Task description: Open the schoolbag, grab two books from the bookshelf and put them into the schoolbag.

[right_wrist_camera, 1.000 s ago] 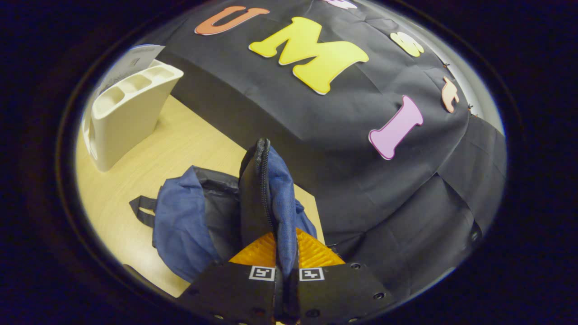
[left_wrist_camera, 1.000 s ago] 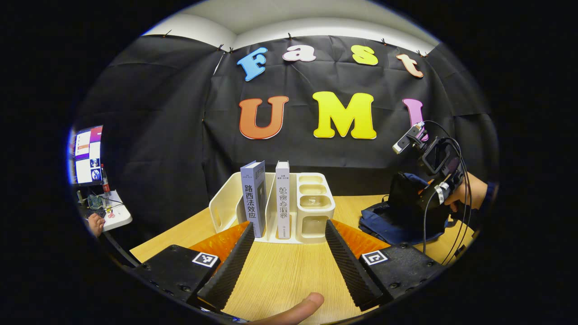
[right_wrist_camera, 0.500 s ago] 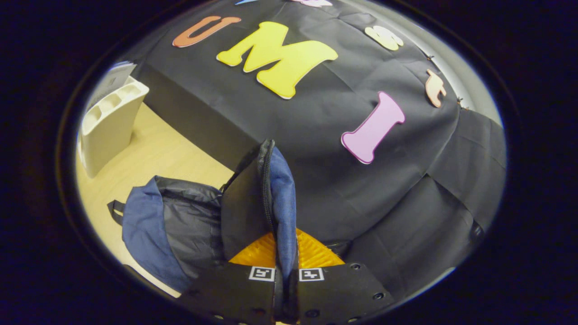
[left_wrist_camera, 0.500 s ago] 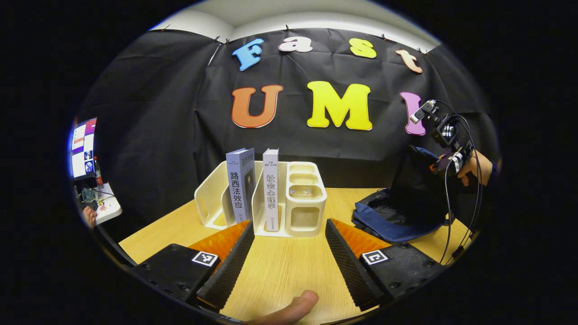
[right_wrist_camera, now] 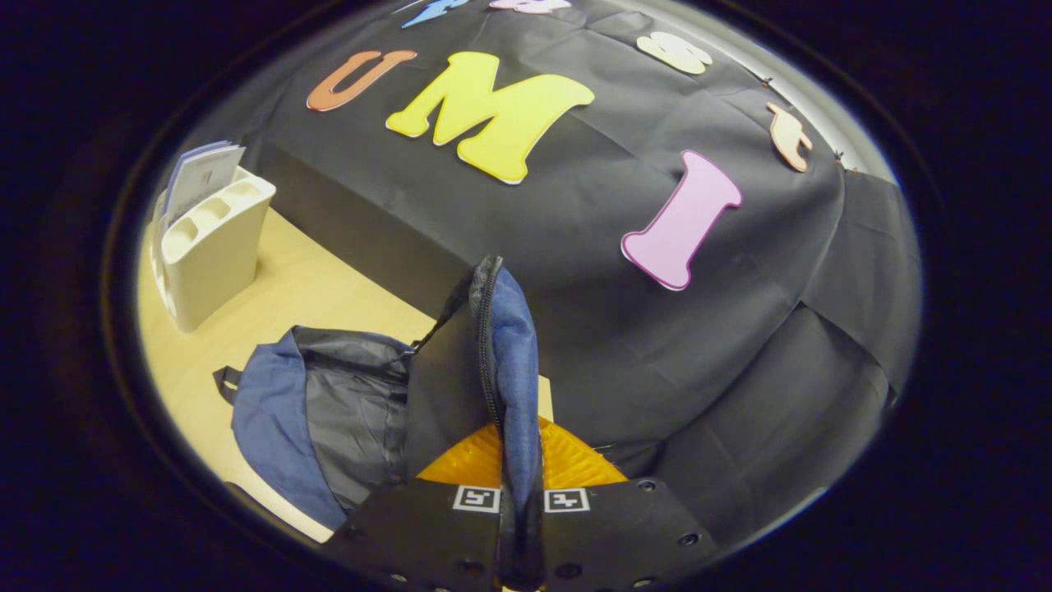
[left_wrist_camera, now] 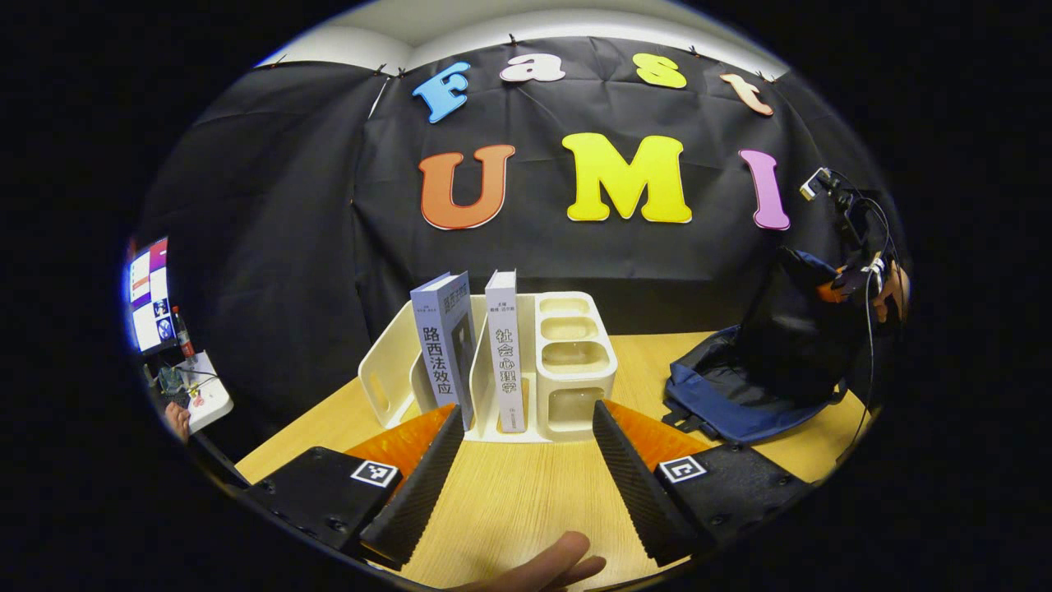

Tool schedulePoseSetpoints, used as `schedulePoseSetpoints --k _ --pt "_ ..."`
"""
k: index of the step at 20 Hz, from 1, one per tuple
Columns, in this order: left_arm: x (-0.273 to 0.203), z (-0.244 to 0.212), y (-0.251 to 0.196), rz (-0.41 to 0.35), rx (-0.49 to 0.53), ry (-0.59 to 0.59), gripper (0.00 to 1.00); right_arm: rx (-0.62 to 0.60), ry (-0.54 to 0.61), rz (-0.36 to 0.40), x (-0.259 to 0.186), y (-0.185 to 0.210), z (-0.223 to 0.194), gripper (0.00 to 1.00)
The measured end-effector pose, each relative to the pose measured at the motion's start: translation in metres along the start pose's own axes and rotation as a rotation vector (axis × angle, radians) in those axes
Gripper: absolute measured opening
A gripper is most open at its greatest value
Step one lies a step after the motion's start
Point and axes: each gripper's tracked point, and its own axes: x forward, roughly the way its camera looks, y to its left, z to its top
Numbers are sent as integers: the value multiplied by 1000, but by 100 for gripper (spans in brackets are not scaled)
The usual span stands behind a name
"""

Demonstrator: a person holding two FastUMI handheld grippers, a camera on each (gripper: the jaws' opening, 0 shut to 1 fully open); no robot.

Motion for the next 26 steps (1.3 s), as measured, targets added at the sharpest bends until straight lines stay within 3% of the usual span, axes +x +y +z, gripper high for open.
schedulePoseSetpoints --k 2,3,10,16,19,21,23,26 --pt "10 11 0 -5 14 4 99 11 -8 13 0 -4 0 0" --pt "15 18 -1 -11 10 4 99 13 -11 17 2 -5 -1 5" --pt "61 78 6 -47 -26 27 99 19 -20 43 2 -14 -5 5" --pt "103 123 29 -24 -28 62 99 41 -20 64 7 -17 -14 5" --pt "131 145 49 29 -33 81 98 30 -17 74 7 -17 -16 5" --pt "152 149 53 26 -42 123 98 25 -22 84 5 -16 -16 9" --pt "168 146 51 8 -54 188 98 22 -23 92 4 -15 -18 5" --pt "188 139 48 -24 4 246 98 30 -15 96 7 -14 -24 5"
